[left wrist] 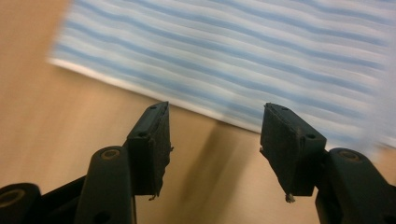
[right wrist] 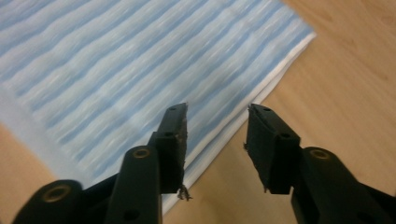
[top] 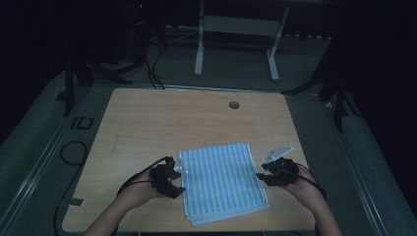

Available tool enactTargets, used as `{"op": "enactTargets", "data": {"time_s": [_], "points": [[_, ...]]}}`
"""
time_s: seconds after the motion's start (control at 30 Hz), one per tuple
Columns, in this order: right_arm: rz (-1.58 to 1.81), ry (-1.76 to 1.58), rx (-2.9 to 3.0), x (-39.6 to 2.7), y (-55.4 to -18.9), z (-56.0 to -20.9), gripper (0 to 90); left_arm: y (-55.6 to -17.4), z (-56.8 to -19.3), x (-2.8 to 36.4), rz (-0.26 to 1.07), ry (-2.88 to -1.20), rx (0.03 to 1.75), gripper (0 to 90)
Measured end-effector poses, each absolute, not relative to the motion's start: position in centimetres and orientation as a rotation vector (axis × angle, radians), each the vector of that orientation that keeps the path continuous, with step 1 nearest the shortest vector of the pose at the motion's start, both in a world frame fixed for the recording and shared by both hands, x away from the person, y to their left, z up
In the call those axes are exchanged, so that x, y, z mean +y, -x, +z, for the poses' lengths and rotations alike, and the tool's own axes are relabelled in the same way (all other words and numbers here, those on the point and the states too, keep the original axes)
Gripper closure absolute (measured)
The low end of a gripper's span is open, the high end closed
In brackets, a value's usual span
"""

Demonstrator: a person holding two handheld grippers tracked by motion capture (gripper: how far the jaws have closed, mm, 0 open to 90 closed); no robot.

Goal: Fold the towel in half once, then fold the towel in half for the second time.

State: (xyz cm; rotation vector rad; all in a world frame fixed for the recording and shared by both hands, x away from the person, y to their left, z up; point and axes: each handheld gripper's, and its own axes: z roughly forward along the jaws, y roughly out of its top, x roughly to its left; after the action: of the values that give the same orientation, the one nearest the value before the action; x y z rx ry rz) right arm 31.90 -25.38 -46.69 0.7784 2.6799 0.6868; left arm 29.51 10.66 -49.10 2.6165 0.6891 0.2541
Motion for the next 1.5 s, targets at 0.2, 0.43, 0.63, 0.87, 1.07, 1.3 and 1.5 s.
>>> {"op": "enactTargets", "data": {"time_s": [0.2,0.43,0.63,0.87,1.07,1.3,1.5], "points": [[0.664,-0.805,2.695,-24.2,-36.0,-46.2,53.6,-32.8,-49.3,11.2,0.287,-2.560,0.793,41.7],[0.624,-0.842,2.717,-22.7,-40.1,-46.4,52.0,-36.4,-49.8,12.0,0.258,-2.527,0.896,39.7],[0.647,-0.878,2.731,-21.8,-42.9,-47.2,50.6,-39.4,-49.8,12.9,0.239,-2.441,0.973,39.7],[0.549,-0.940,2.746,-20.9,-45.8,-49.3,51.2,-41.5,-51.2,12.1,0.234,-2.485,0.961,39.8],[0.439,-0.979,2.776,-20.3,-47.5,-50.9,53.2,-42.0,-52.6,10.6,0.183,-2.559,0.928,41.9],[0.403,-0.997,2.837,-20.3,-48.0,-51.8,73.8,-42.3,-52.8,10.1,0.118,-2.548,0.905,57.0],[0.363,-0.969,2.809,-20.2,-47.5,-51.1,85.9,-42.4,-51.9,9.5,0.197,-2.553,0.880,85.8]]}}
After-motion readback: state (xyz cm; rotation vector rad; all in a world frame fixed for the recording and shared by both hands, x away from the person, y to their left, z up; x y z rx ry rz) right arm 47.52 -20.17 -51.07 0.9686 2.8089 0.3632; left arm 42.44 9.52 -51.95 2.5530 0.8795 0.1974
